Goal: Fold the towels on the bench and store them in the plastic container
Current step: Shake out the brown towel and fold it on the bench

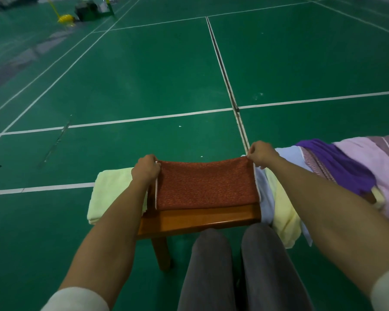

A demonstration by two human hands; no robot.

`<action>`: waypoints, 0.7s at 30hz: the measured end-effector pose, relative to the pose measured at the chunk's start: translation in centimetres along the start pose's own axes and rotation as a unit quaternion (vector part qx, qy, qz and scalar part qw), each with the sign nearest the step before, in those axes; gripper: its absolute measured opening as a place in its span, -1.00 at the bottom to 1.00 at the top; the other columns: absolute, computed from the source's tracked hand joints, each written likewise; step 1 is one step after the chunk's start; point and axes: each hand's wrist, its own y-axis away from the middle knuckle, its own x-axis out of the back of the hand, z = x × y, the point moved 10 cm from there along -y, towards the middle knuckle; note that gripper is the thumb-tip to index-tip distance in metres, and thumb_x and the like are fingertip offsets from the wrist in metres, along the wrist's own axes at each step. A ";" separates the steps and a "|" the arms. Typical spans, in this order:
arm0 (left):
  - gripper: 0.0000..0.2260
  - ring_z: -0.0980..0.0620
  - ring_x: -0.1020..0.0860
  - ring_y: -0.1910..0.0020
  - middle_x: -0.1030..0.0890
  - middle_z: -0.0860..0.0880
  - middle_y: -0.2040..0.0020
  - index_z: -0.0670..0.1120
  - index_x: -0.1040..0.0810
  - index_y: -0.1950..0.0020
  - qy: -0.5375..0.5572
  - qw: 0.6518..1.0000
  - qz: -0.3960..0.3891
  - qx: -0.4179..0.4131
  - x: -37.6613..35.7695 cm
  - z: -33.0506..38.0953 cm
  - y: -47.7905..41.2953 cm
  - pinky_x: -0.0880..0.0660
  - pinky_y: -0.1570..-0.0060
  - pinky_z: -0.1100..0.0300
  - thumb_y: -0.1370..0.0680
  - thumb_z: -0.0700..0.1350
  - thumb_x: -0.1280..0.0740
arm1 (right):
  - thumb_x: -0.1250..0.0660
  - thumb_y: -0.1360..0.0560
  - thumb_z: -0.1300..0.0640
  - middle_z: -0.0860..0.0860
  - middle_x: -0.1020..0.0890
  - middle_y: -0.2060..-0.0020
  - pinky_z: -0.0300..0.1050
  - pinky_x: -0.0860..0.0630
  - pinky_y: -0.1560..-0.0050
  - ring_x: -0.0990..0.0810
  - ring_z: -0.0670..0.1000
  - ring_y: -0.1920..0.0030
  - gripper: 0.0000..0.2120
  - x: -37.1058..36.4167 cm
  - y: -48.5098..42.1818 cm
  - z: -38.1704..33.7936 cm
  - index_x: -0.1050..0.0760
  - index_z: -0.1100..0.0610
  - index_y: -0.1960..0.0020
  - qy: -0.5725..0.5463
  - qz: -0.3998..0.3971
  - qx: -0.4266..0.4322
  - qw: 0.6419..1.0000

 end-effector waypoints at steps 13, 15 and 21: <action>-0.61 -0.30 -0.57 -0.15 -0.59 -0.28 -0.17 -0.24 -0.47 -0.21 0.003 0.998 -0.044 0.055 -4.4 -0.6 -0.7 -0.50 -0.05 -0.05 -0.60 0.07 -0.35 | -0.25 -0.62 0.06 0.22 -0.55 -0.20 0.08 -0.51 -0.02 -0.60 0.30 -0.14 -0.68 -4.3 -2.3 0.5 -0.38 0.22 -0.29 0.100 0.074 0.014 0.992; -0.58 -0.29 -0.59 -0.10 -0.62 -0.28 -0.13 -0.27 -0.53 -0.14 0.006 0.996 -0.067 0.058 -5.1 -0.6 -0.9 -0.52 0.00 -0.02 -0.58 0.10 -0.38 | -0.23 -0.60 0.11 0.22 -0.50 -0.23 0.12 -0.54 -0.07 -0.58 0.30 -0.16 -0.67 -5.1 -1.7 -0.3 -0.40 0.22 -0.31 0.122 0.078 0.031 0.989; -0.31 -0.24 -0.50 -0.35 -0.51 -0.24 -0.40 -0.23 -0.48 -0.41 0.038 0.971 -0.205 0.113 -7.8 -0.5 -0.1 -0.47 -0.34 -0.05 -0.49 0.24 -0.47 | -0.21 -0.60 0.11 0.18 -0.53 -0.13 0.09 -0.54 -0.01 -0.59 0.22 -0.06 -0.77 -8.0 1.1 -6.2 -0.45 0.20 -0.20 0.136 0.086 0.113 0.980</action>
